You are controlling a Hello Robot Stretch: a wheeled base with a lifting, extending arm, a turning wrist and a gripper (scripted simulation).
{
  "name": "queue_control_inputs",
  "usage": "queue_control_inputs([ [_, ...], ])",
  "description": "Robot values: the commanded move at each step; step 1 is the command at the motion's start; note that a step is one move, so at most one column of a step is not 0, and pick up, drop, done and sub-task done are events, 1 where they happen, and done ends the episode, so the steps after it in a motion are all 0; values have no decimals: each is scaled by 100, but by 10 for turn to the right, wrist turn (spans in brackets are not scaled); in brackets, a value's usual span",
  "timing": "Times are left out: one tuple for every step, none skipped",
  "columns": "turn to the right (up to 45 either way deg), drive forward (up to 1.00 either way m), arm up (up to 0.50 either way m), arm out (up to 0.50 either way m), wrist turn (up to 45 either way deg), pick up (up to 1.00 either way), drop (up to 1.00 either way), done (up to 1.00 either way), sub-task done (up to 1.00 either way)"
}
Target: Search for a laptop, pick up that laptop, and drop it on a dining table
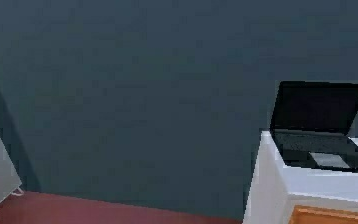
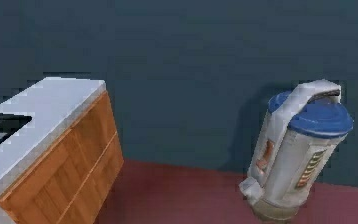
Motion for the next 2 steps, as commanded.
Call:
queue_control_inputs([
  [240, 0, 0, 0, 0, 0, 0, 0, 0],
  [0, 50, 0, 0, 0, 0, 0, 0, 0],
])
